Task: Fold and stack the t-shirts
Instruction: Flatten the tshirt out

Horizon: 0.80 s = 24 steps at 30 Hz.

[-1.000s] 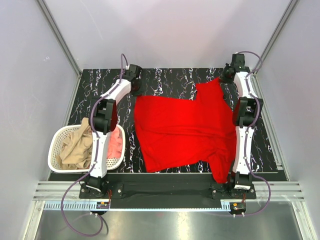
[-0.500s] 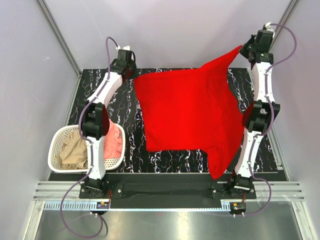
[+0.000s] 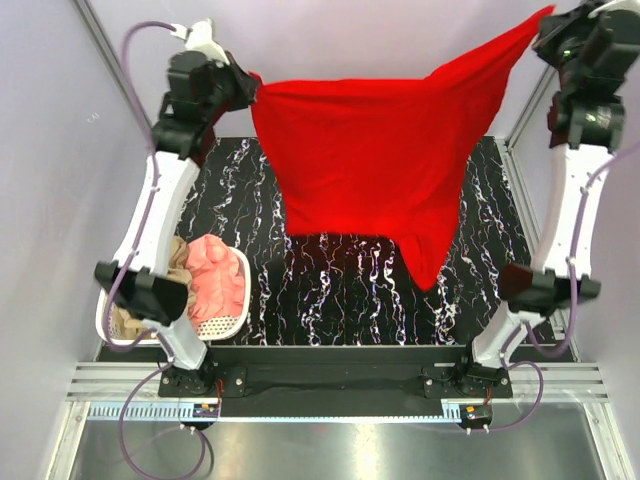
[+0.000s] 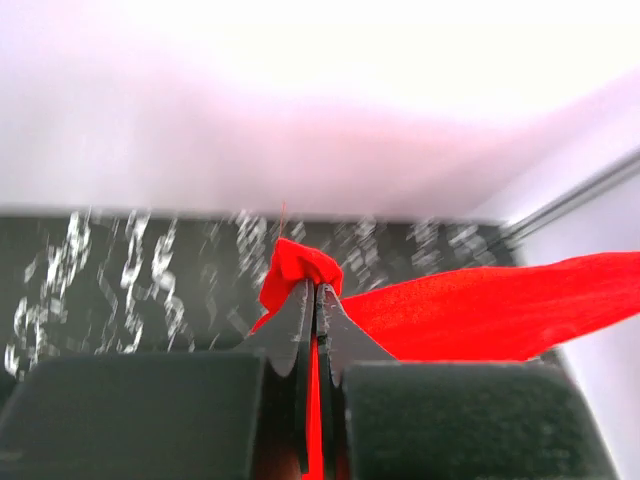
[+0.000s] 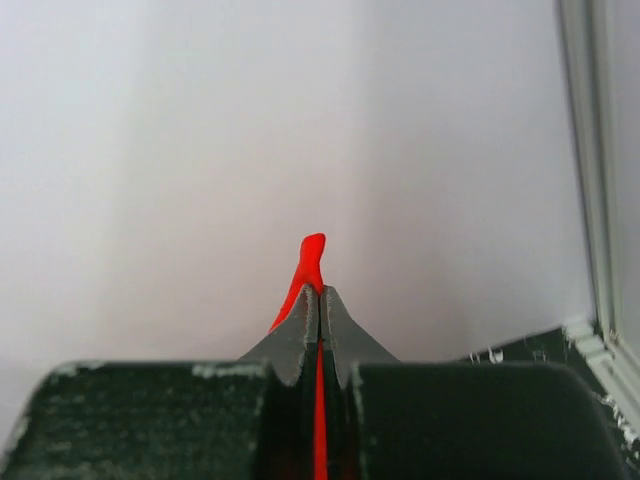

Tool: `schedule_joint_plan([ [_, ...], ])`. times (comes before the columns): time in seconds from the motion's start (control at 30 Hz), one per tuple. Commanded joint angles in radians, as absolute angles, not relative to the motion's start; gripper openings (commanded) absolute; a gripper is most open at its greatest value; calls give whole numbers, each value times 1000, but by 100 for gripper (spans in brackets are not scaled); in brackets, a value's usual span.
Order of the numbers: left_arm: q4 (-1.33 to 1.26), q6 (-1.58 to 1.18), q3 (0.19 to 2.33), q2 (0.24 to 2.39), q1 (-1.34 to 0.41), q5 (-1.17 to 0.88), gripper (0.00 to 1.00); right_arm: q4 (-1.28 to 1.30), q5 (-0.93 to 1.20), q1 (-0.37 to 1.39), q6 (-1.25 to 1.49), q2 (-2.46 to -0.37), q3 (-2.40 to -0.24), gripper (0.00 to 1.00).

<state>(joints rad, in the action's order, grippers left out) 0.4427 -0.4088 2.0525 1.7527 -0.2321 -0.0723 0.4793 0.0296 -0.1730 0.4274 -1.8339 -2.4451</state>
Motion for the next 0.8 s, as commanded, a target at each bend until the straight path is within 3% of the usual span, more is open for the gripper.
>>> schedule_joint_plan([
  [0.0,348,-382,2060,1619,-225,-118,0,423,-48,-181,388,-1680,-2430,0],
  [0.2,359,-373,2040,1479,-225,-133,0,451,-67,-179,383,-1525,-2425,0],
  [0.37,350,-385,2013,1372,-213,-182,0,562,-66,-179,397,-1470,-2543,0],
  [0.77,407,-380,1979,1152,-213,-115,0,607,-127,-179,379,-1301,-2668,0],
])
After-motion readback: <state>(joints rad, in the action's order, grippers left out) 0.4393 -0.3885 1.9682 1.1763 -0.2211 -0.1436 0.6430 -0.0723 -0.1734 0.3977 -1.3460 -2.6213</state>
